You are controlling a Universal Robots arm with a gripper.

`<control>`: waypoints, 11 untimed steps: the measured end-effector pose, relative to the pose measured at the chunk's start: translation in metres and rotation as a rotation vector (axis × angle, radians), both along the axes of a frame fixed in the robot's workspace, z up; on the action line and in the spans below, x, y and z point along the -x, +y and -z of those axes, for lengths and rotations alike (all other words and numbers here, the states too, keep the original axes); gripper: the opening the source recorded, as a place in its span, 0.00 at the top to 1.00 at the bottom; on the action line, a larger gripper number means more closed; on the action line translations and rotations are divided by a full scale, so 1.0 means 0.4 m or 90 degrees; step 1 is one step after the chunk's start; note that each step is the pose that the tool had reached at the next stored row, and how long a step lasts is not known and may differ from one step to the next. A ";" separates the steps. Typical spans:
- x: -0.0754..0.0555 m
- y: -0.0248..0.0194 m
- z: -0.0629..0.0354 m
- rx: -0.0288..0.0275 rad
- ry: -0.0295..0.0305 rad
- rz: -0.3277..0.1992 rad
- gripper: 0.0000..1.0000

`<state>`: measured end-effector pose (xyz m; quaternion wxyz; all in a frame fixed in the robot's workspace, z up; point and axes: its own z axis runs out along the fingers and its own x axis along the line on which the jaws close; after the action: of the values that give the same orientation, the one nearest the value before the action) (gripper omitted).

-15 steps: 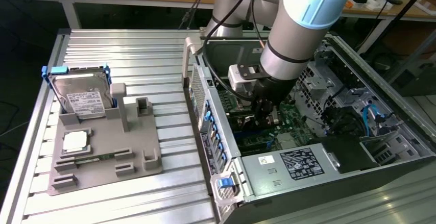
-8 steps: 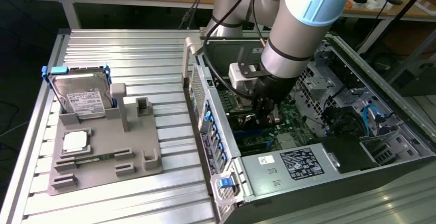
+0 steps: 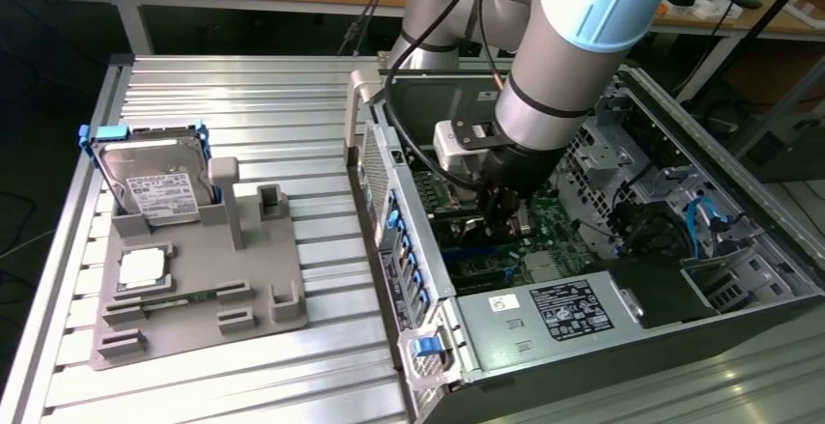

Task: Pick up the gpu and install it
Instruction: 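Insert the gpu into the slot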

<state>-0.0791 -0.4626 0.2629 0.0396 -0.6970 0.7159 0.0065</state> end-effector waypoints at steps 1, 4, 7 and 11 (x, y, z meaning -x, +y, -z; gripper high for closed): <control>0.000 -0.001 0.000 0.0000 0.0000 0.000 0.73; 0.000 -0.001 0.000 -0.0001 -0.0001 0.003 0.73; 0.000 -0.001 0.000 0.0000 -0.0001 0.004 0.73; 0.002 -0.002 0.004 0.0000 -0.0001 0.004 0.73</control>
<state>-0.0799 -0.4632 0.2613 0.0396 -0.6947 0.7182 0.0063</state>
